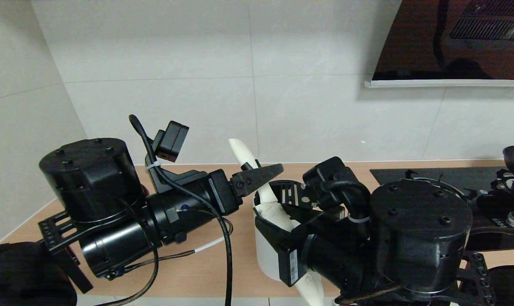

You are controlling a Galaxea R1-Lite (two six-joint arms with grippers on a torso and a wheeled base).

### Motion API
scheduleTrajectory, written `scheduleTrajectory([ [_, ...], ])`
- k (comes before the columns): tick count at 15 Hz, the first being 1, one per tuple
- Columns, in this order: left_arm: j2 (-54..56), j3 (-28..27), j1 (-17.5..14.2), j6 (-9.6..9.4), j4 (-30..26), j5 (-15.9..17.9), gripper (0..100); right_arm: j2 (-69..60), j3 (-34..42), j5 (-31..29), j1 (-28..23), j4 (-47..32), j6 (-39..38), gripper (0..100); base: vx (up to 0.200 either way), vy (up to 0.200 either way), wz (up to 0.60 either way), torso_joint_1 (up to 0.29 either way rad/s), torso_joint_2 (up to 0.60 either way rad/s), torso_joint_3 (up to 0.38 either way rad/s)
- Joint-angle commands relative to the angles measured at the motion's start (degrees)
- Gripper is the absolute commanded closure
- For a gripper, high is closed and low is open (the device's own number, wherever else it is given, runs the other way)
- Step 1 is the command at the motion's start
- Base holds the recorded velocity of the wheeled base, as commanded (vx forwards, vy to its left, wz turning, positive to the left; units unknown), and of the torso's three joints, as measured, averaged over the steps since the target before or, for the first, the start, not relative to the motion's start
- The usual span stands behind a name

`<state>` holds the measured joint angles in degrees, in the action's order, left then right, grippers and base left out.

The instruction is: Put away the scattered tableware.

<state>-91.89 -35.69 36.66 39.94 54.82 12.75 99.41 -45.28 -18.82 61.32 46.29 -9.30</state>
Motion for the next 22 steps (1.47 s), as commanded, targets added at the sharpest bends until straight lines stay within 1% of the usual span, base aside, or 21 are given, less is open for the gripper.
scheduleTrajectory([
  [1, -0.2, -0.1, 0.0, 0.05, 0.0, 0.0, 0, 0.1, 0.2, 0.0, 0.7, 0.0, 0.0, 100, 0.0, 0.0, 0.0, 0.0, 0.0, 0.0],
  [4, -0.2, -0.1, 0.0, -0.03, 0.1, -0.1, 0, 0.0, 0.6, 0.0, 1.4, 0.0, 0.0, 100, 0.0, 0.0, 0.0, 0.0, 0.0, 0.0],
  [6, -0.2, 0.2, 0.0, -0.03, 1.3, -0.1, 0, -0.1, 0.7, 0.0, 2.1, 0.0, -0.1, 100, 0.0, 0.0, 0.0, 0.0, 0.0, 0.0],
  [7, -0.2, 0.3, 0.0, -0.03, 1.3, -0.1, 100, 0.0, 0.7, 0.0, 2.1, 0.0, -0.1, 100, 0.0, 0.0, 0.0, 0.0, 0.0, 0.0],
  [12, -0.3, 0.5, 0.3, -0.03, 1.3, 0.2, 100, -0.2, 0.7, 0.0, 2.2, 0.2, -0.1, 100, 0.0, 0.0, 0.0, 0.0, 0.0, 0.0],
  [14, -0.3, 0.4, 0.3, -0.03, 1.3, 0.2, 100, -0.1, 0.8, -0.1, 2.2, 1.5, -0.1, 100, 0.0, 0.0, 0.0, 0.0, 0.0, 0.0],
  [16, -0.2, 0.1, 0.3, -0.03, 1.3, -0.1, 100, -0.1, 1.1, -0.2, 2.2, 3.1, 0.2, 100, 0.0, 0.0, 0.0, 0.0, 0.0, 0.0],
  [22, 0.3, -0.3, 0.3, -0.03, 1.1, -0.9, 100, 0.1, 1.0, -0.2, 1.8, 3.1, 0.1, 100, 0.0, 0.0, 0.0, 0.0, 0.0, 0.0],
])
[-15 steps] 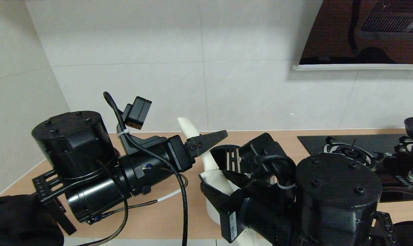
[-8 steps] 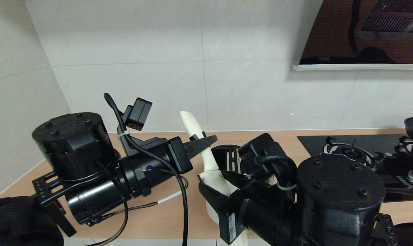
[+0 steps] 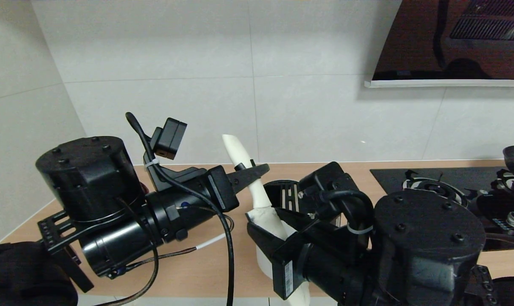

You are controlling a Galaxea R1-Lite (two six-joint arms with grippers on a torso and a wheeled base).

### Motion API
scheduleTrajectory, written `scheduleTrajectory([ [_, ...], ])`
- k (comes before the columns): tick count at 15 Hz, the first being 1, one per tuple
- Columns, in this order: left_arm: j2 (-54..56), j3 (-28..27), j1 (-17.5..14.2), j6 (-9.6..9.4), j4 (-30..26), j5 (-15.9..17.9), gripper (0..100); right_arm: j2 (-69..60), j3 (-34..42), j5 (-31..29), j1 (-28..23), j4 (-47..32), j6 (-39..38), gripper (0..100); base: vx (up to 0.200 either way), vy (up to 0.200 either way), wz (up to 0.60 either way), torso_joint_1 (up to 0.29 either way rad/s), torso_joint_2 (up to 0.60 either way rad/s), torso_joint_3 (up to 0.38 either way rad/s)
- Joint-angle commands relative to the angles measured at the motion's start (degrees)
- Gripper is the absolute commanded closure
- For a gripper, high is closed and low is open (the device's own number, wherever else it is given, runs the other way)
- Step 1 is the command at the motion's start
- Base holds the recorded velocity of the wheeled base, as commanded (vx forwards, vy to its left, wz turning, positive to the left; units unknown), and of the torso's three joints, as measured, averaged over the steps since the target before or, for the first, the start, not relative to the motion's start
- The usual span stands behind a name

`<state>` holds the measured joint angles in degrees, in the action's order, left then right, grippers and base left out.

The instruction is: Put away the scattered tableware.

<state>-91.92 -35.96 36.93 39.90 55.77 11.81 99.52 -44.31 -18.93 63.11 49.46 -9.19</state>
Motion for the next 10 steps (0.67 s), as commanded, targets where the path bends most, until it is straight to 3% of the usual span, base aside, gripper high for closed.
scheduleTrajectory([
  [1, 0.4, -0.4, 0.0, 0.0, -0.1, -0.1, 100, 0.1, 0.0, -0.1, -0.2, -0.1, 0.0, 100, 0.0, 0.0, 0.0, 0.0, 0.0, 0.0],
  [2, 0.2, -0.6, 0.0, 0.0, -0.1, -0.7, 100, 0.1, 0.0, 0.0, -0.4, -0.1, 0.0, 0, 0.0, 0.0, 0.0, 0.0, 0.0, 0.0],
  [8, 1.4, -1.7, 0.0, -0.26, -1.3, -1.9, 100, -1.4, 0.6, -0.1, -2.1, -0.2, 0.1, 0, 0.0, 0.0, 0.0, 0.0, 0.0, 0.0],
  [10, 3.0, -6.6, 0.0, -2.02, -7.1, -6.3, 100, -4.7, 1.1, 0.4, -5.5, -1.1, 0.4, 0, 0.0, 0.0, 0.0, 0.0, 0.0, 0.0],
])
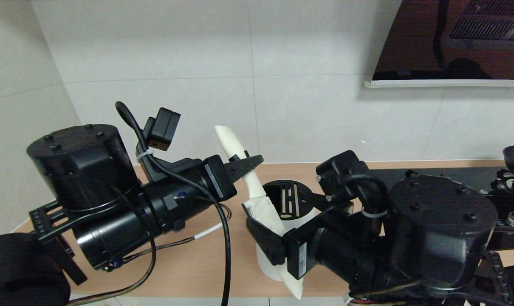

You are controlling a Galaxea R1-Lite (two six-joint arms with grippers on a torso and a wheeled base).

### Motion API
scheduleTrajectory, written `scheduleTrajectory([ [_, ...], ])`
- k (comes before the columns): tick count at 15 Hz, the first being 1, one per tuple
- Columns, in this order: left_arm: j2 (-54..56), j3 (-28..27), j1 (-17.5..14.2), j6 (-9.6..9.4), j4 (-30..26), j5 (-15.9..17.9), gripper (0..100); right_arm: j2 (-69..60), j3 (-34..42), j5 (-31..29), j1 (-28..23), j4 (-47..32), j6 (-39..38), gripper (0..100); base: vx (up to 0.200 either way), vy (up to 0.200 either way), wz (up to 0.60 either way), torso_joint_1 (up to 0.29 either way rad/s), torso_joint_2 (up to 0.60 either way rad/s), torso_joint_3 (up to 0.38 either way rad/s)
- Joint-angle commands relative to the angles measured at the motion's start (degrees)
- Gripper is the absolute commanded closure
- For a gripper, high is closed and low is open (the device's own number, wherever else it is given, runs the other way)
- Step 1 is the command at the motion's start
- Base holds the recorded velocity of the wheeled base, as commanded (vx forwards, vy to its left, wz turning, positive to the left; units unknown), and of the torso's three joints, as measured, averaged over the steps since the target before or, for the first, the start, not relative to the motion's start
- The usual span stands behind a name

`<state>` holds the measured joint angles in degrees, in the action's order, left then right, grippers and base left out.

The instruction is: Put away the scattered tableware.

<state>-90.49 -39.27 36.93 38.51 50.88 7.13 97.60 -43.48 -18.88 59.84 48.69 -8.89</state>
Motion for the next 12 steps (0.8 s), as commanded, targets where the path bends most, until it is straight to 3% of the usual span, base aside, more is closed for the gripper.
scheduleTrajectory([
  [1, 2.5, -8.1, 0.0, -2.04, -8.4, -5.5, 100, -5.1, 0.1, 0.4, -4.8, -2.7, 0.1, 0, 0.0, 0.0, 0.0, 0.0, 0.0, 0.0],
  [4, 1.6, -19.8, 0.0, -6.43, -19.2, -12.9, 100, -10.1, -0.5, 2.5, -12.6, -9.1, 0.1, 0, 0.0, 0.0, 0.0, 0.0, 0.0, 0.0],
  [6, -2.0, -23.4, 0.0, -13.2, -19.6, -17.9, 100, -10.1, -0.4, 3.2, -17.8, -9.8, 0.2, 0, 0.0, 0.0, 0.0, 0.0, 0.0, 0.0],
  [7, -4.7, -24.5, 0.3, -17.24, -19.2, -22.9, 100, -9.4, -0.5, 3.2, -19.5, -9.8, 0.3, 0, 0.0, 0.0, 0.0, 0.0, 0.0, 0.0],
  [9, -11.2, -25.2, 3.3, -21.11, -14.1, -34.6, 100, -8.6, -0.5, 3.2, -20.9, -9.8, 0.3, 0, 0.0, 0.0, 0.0, 0.0, 0.0, 0.0],
  [11, -13.4, -24.5, 3.6, -24.89, -5.4, -37.2, 100, -8.0, -0.5, 3.2, -20.9, -9.8, 0.3, 0, 0.0, 0.0, 0.0, 0.0, 0.0, 0.0],
  [12, -13.4, -22.0, 3.7, -28.4, 0.3, -37.3, 100, -7.9, -0.4, 3.1, -20.9, -9.8, 0.3, 0, 0.0, 0.0, 0.0, 0.0, 0.0, 0.0],
])
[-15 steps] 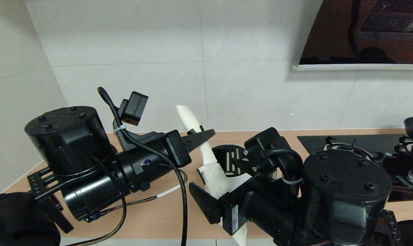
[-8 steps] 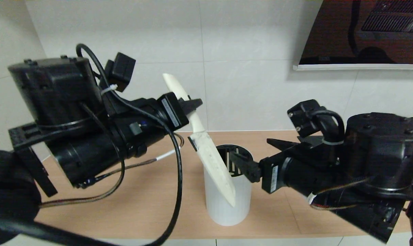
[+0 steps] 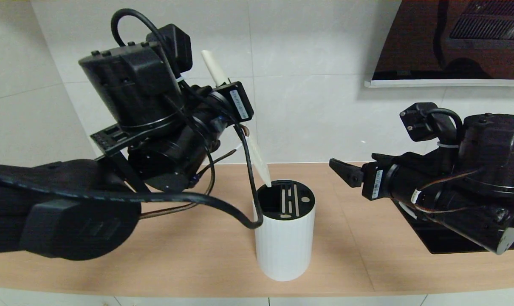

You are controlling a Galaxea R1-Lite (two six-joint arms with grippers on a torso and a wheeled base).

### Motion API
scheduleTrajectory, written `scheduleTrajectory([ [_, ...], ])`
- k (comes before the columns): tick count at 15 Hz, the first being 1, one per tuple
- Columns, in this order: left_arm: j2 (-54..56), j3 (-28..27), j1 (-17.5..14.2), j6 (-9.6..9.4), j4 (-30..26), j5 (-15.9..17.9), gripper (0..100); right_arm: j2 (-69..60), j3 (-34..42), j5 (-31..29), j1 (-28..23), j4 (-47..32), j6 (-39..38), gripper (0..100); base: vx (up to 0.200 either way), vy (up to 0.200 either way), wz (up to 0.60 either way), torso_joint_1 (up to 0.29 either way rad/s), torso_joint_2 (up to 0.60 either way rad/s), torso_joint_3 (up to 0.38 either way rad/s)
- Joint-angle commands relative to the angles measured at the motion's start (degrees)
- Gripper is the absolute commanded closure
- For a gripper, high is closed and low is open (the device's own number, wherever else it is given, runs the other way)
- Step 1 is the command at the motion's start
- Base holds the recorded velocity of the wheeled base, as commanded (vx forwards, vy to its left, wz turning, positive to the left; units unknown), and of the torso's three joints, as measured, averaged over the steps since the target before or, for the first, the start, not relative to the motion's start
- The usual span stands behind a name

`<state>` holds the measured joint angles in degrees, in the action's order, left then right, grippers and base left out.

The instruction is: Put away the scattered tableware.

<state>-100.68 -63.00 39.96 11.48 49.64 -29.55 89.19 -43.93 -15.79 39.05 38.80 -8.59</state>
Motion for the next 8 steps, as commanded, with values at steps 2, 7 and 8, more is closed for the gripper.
scheduleTrajectory([
  [2, -4.1, 4.0, 1.9, -6.21, 7.1, -0.9, 100, 0.5, 0.1, 0.0, -0.1, 0.0, 0.1, 0, 0.0, 0.0, 0.0, 0.0, 0.0, 0.0],
  [7, -6.5, 4.5, 2.7, -6.56, 8.0, -1.1, 100, 0.5, 0.3, 0.0, -0.1, 0.0, 0.1, 0, 0.0, 0.0, 0.0, 0.0, 0.0, 0.0],
  [8, -6.7, 4.5, 2.9, -6.56, 8.0, -1.6, 100, 0.5, 0.3, 0.0, -0.1, 0.0, 0.1, 0, 0.0, 0.0, 0.0, 0.0, 0.0, 0.0],
])
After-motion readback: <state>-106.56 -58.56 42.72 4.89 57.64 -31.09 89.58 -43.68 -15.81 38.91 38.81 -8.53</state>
